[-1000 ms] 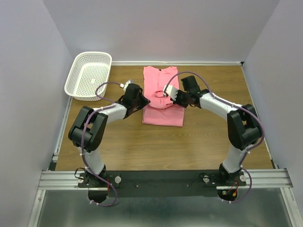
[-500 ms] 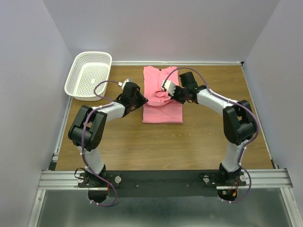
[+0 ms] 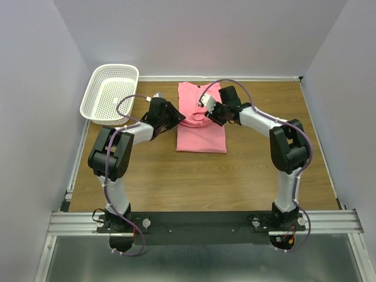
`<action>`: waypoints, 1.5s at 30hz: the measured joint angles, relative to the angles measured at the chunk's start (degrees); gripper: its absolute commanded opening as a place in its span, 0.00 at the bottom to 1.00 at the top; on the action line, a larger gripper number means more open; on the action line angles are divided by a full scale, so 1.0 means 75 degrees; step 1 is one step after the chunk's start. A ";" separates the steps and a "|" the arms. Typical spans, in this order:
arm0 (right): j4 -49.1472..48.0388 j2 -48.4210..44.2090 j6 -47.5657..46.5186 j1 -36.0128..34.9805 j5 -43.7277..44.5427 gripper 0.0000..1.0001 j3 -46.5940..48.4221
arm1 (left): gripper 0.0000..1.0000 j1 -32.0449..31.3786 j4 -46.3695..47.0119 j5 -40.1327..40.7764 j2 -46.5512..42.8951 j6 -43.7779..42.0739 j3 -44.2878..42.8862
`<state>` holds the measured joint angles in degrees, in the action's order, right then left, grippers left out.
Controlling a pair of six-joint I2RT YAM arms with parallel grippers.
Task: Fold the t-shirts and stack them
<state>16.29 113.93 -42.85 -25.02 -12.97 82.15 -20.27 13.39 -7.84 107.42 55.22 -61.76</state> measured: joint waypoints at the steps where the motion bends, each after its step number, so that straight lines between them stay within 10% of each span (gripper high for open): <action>1: -0.0154 0.0111 0.0219 0.0006 0.0175 0.49 0.0125 | 0.70 0.0061 0.0052 -0.0085 0.0041 0.0000 -0.0003; 9: -0.1003 -0.0064 0.1513 0.0210 0.0874 0.55 0.0239 | 0.73 0.0344 0.0332 -0.0481 -0.0393 -0.0656 -0.0026; 18: 0.0589 -0.3398 -0.2078 0.0393 -0.2366 0.76 -0.3249 | 0.72 -0.0020 0.0484 -0.1139 -0.2792 -0.0874 0.2445; 35: -0.0189 -0.2780 -0.2634 0.0012 -0.1848 0.77 -0.4296 | 0.67 -0.0714 0.0379 -0.0764 -0.1944 0.0388 0.3209; 45: -0.0667 -0.2331 -0.2710 -0.0192 -0.1722 0.42 -0.4147 | 0.32 -0.0708 0.0443 -0.0469 -0.1402 0.0542 0.2914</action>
<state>11.29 96.44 -63.18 -26.46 -25.89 51.05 -25.58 16.71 -11.35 96.90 59.29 -39.90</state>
